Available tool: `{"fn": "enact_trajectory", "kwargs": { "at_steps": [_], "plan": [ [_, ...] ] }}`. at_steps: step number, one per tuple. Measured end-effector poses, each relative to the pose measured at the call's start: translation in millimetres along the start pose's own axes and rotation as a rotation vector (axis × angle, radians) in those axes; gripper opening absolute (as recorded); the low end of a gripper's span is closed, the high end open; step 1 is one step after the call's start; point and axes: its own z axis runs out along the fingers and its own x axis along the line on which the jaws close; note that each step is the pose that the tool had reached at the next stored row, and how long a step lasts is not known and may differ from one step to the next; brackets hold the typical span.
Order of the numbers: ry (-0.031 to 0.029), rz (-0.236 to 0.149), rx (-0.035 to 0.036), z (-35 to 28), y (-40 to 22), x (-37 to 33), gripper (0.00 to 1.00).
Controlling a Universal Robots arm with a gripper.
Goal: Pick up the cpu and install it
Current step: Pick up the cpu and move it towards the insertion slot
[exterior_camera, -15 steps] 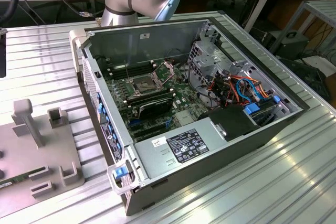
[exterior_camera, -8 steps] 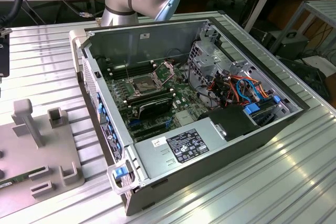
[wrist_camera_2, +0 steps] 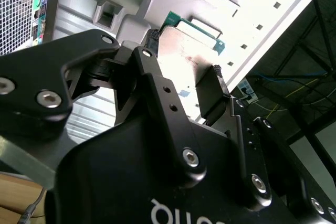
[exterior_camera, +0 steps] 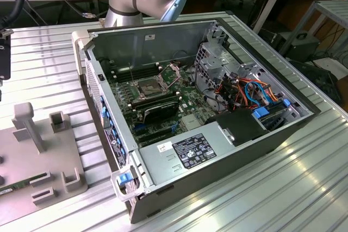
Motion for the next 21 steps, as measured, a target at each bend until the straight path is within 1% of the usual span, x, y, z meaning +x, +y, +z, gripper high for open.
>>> {"fn": "enact_trajectory", "kwargs": {
  "at_steps": [14, 21],
  "plan": [
    [-0.0001, 0.000, -0.0001, 0.1, 0.2, -2.4, 0.54],
    [0.0000, 0.000, 0.0000, 0.0, 0.6, -8.7, 0.54]
  ]
}}
